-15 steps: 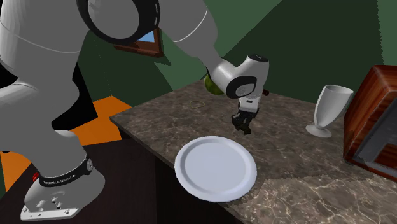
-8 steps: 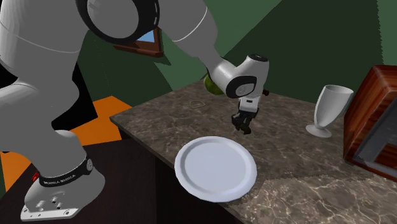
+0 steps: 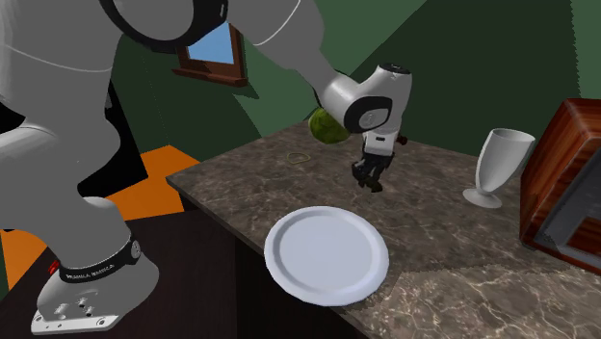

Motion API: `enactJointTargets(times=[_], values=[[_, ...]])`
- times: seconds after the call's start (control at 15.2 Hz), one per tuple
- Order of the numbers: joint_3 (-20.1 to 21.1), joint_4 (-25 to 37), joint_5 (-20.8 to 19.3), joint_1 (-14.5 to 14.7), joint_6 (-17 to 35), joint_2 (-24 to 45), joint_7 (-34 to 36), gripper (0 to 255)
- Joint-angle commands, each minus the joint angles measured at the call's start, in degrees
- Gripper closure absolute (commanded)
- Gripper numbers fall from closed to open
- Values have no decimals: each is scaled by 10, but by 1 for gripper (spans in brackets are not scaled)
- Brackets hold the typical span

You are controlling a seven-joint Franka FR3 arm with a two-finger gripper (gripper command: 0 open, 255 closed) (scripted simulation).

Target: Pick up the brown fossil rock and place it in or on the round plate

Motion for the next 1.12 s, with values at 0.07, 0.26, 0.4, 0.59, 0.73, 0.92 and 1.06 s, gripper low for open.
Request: enactJointTargets(times=[0.07,0.26,0.4,0.59,0.73,0.92,1.06], values=[[5,0,5,-4,-16,-16,-1,255],[9,4,10,-7,-33,-30,-2,255],[11,7,14,-9,-44,-39,-2,255],[20,-46,33,-37,-33,-79,-26,255],[27,-96,53,-63,-19,-114,-53,255],[36,-165,87,-100,-3,-166,-99,255],[40,-208,113,-124,3,-200,-133,255]])
